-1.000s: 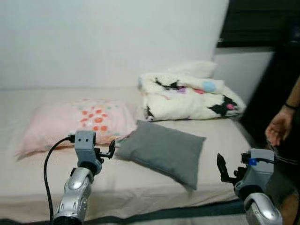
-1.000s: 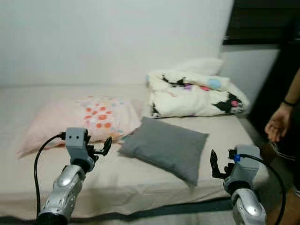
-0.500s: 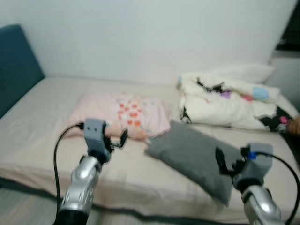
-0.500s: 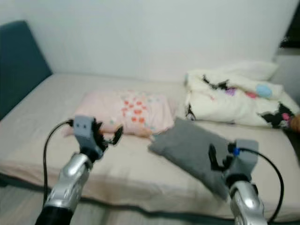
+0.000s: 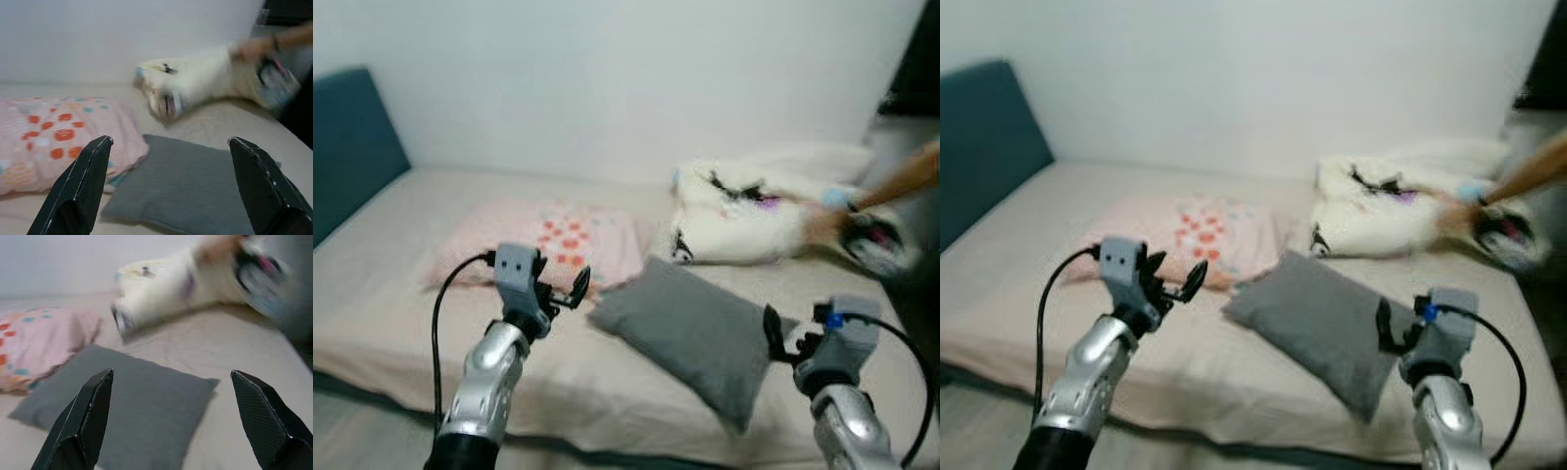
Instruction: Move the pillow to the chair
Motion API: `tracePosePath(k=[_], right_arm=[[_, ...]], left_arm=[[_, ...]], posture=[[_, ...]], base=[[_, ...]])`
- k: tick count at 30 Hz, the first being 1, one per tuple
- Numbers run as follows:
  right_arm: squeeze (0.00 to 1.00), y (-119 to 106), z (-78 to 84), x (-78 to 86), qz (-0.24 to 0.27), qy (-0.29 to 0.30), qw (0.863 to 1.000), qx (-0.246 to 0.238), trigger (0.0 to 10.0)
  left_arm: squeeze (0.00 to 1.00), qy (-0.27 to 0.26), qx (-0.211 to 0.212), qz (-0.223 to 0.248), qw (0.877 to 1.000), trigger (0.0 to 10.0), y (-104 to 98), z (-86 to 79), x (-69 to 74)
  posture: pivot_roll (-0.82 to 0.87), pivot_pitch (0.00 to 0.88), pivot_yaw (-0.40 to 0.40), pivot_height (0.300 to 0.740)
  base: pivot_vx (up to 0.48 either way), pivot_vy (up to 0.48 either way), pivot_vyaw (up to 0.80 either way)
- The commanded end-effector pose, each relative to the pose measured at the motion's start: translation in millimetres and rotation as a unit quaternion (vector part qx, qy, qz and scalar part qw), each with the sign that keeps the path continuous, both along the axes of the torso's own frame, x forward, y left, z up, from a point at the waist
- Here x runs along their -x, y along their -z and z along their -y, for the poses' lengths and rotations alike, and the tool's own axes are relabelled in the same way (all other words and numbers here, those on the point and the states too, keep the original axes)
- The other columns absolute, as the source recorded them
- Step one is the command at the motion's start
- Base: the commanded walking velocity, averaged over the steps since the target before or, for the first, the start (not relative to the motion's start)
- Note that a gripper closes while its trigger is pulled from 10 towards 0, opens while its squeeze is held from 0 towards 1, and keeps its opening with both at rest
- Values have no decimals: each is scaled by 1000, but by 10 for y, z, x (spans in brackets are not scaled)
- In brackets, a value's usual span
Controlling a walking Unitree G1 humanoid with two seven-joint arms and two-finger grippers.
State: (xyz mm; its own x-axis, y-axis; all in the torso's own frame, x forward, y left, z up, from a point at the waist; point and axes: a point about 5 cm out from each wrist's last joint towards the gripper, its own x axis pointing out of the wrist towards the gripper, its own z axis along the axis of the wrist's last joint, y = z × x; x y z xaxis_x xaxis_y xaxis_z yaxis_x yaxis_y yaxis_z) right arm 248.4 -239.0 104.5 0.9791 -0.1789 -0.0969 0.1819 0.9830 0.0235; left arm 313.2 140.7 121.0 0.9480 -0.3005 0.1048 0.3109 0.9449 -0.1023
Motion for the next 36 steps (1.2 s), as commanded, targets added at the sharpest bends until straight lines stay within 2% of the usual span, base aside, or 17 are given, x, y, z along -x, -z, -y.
tracePosePath(k=[1, 5, 12, 30, 36], right_arm=[[0, 11, -63, -16, -4, -8, 1000, -9, 10000], [0, 16, -55, -28, -9, -8, 1000, -4, 10000], [0, -11, -46, -26, -8, -8, 1000, 6, 10000], [0, 45, -68, -52, -40, 1, 999, 17, 10000], [0, 39, -3, -57, -50, 9, 999, 12, 10000]], left_arm=[[0, -4, -4, -5, 1000, 10000, 13, -45, 8], [0, -3, -3, -5, 1000, 10000, 8, -37, 7], [0, -10, -1, -15, 1000, 10000, 19, -22, -11], [0, -26, 4, -18, 999, 10000, 31, -77, -43], [0, -31, 4, -13, 999, 10000, 12, -104, -57]], posture=[[-125, 0, -8, 740], [-125, 0, -12, 740], [-130, 0, -11, 740], [-131, 0, -7, 740], [-130, 0, -8, 715]], base=[[0, 0, 0], [0, 0, -800], [0, -343, 0], [0, 0, 0], [0, 0, 0]])
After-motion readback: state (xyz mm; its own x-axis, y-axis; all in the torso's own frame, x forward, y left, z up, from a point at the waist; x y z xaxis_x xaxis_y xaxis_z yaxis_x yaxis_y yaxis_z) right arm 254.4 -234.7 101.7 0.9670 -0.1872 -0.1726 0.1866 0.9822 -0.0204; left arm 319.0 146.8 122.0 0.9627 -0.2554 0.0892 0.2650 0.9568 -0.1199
